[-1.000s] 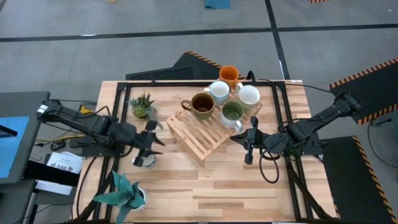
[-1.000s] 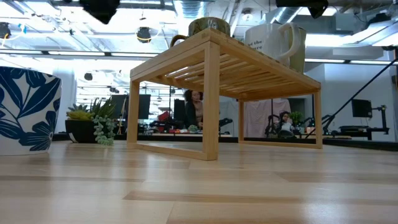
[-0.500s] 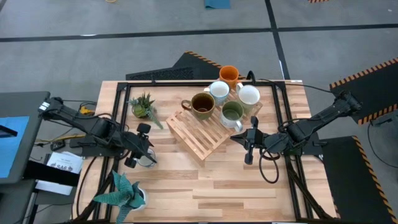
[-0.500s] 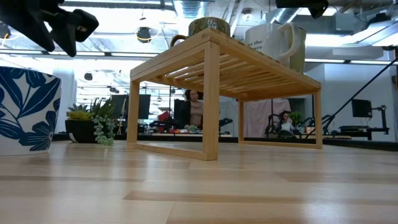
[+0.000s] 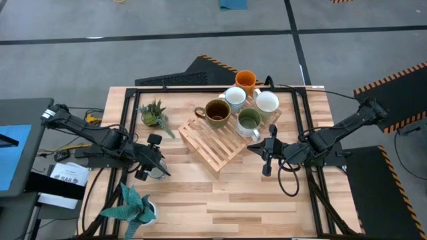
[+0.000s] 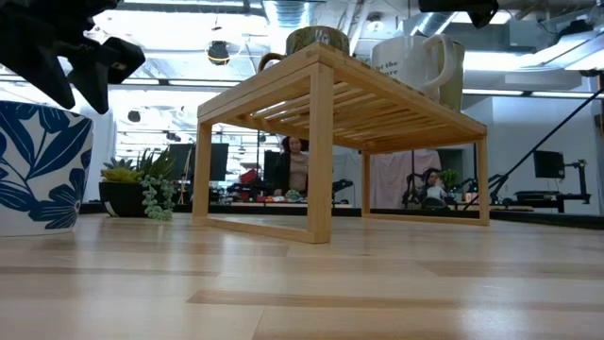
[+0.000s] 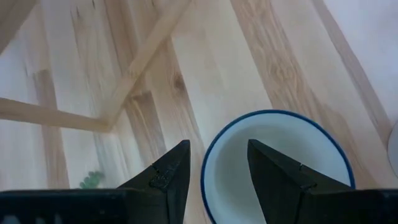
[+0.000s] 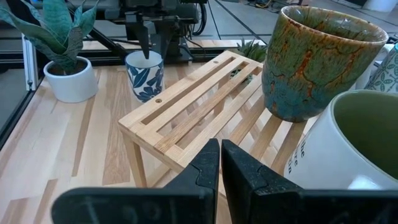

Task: Place coffee mugs
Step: Put the blue patterned mug on the shelf

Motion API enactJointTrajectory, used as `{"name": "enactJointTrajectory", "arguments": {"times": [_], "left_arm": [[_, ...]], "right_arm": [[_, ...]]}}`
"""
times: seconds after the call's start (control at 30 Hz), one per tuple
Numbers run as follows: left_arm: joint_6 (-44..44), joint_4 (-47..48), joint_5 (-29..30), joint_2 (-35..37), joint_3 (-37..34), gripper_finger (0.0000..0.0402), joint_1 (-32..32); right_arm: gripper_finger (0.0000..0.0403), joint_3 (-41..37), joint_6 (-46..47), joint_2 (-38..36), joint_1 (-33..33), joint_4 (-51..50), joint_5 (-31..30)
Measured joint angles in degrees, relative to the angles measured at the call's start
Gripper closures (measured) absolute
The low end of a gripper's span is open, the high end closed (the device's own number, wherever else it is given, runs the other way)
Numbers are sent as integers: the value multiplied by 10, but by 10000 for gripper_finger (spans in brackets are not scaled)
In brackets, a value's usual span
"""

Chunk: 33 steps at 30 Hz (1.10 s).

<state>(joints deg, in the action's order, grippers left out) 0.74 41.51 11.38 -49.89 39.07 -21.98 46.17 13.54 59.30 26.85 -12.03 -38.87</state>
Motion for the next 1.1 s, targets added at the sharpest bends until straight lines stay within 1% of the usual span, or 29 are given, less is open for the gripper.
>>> {"name": "enactJointTrajectory", "arguments": {"times": [0.1, 0.2, 0.33, 0.5, 0.73, 0.87, 0.93, 1.0, 1.1], "left_arm": [[-2, 0, 0, 0, 0, 255, 0], [-23, 0, 0, -7, 0, 255, 0], [-28, 4, -2, -49, 0, 255, 2], [11, 1, 6, -111, 1, 255, 2], [15, 2, 12, -162, 1, 255, 4], [-30, 0, 13, -169, 1, 258, 9], [-52, 0, 10, -169, 1, 267, 18], [-65, 0, -1, -167, 2, 286, 27], [-75, 10, -25, -167, 13, 337, 41]], "right_arm": [[359, 0, 0, 0, 0, 0, 0], [359, 0, 0, 0, 0, 0, 0], [359, 0, 0, 0, 0, 0, 0], [359, 0, 0, 0, 0, 0, 0], [359, 0, 0, 0, 0, 0, 0], [359, 0, 0, 0, 0, 0, 0], [359, 0, 0, 0, 0, 0, 0], [359, 0, 0, 0, 0, 0, 0], [359, 0, 0, 0, 0, 0, 0]]}}
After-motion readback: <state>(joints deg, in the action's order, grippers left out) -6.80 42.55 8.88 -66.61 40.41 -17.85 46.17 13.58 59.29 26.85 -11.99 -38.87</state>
